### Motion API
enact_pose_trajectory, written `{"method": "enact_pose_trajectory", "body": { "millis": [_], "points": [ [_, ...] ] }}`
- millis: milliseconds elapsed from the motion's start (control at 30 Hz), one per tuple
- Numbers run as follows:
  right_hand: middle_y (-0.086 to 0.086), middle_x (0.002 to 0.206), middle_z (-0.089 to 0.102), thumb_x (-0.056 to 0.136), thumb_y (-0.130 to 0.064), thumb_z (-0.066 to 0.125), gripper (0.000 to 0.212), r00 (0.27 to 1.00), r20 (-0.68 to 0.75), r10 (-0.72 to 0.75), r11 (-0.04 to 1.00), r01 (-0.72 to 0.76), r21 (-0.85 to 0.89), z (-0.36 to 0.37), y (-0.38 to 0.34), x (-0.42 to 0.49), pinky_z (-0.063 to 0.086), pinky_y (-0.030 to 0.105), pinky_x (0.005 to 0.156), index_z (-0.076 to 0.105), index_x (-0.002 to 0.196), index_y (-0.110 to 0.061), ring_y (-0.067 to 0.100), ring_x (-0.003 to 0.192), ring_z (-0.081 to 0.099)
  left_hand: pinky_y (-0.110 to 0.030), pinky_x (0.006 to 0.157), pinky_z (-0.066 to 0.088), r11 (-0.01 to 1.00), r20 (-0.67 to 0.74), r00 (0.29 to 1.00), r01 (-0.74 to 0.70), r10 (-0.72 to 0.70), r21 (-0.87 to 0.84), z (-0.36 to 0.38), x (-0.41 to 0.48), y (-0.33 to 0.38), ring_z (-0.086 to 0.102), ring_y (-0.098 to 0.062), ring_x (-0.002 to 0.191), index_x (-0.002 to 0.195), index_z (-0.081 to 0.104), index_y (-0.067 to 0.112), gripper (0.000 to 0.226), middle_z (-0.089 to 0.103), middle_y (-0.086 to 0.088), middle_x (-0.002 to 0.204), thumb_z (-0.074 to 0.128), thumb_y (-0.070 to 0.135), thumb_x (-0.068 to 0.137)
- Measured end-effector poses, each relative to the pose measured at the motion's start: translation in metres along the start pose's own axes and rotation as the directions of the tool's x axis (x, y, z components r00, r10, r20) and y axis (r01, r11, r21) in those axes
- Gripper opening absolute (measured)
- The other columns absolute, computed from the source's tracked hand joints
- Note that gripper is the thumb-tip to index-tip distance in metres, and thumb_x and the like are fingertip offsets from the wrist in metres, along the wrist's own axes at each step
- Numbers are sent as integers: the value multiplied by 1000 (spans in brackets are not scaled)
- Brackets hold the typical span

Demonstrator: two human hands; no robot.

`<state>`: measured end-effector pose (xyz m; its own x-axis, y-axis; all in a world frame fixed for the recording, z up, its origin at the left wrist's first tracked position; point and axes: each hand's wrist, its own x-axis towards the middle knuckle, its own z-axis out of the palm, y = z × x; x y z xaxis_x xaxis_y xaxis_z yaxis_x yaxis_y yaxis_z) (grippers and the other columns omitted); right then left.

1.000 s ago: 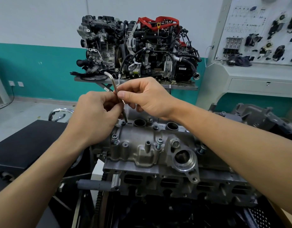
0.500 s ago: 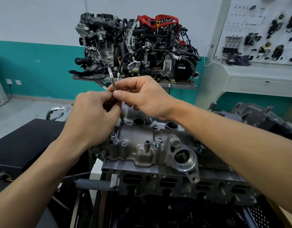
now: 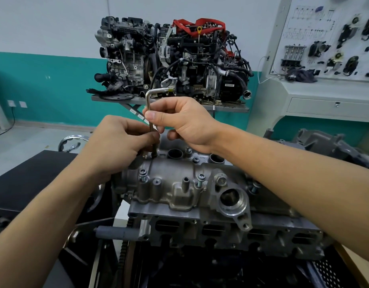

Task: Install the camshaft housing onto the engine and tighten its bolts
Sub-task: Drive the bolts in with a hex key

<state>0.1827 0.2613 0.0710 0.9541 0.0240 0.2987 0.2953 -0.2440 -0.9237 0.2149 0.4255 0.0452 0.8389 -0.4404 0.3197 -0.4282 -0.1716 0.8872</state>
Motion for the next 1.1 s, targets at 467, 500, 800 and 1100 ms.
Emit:
{"method": "enact_pose_trajectory", "body": {
  "millis": [467, 500, 800, 1100],
  "points": [
    [-4, 75, 61, 89, -10, 72, 7, 1000, -6, 20, 999, -20, 32, -2, 1, 2, 35, 22, 52, 67, 88, -15, 5, 60, 52, -35, 71, 56, 927, -5, 997, -69, 76, 368, 0, 3, 8, 72, -22, 71, 71, 76, 34, 20, 75, 6, 66, 78, 18, 82],
    [-5, 75, 61, 90, -11, 72, 5, 1000, 1, 25, 999, -25, 32, -2, 0, 1, 35, 21, 52, 68, 90, -14, 6, 61, 51, -34, 73, 57, 916, -10, 997, -70, 80, 396, 0, 3, 10, 73, -17, 70, 69, 73, 35, 22, 74, 9, 65, 77, 18, 82],
    [-13, 77, 64, 97, -13, 62, 12, 998, 65, 8, 1000, -9, 19, -2, -3, -2, 29, 24, 55, 73, 100, -16, 6, 64, 45, -34, 73, 55, 879, -26, 995, -69, 92, 471, 6, 0, 18, 70, -14, 74, 70, 67, 34, 24, 73, 6, 68, 75, 14, 82],
    [-11, 62, 62, 92, -1, 67, 8, 997, 6, -71, 997, 71, 2, -3, -2, -2, 40, 8, 49, 70, 98, 2, -2, 52, 52, -39, 70, 58, 879, -48, 995, -52, 85, 474, 7, -2, 20, 71, -19, 71, 71, 70, 29, 15, 74, 0, 68, 75, 19, 82]
  ]
}}
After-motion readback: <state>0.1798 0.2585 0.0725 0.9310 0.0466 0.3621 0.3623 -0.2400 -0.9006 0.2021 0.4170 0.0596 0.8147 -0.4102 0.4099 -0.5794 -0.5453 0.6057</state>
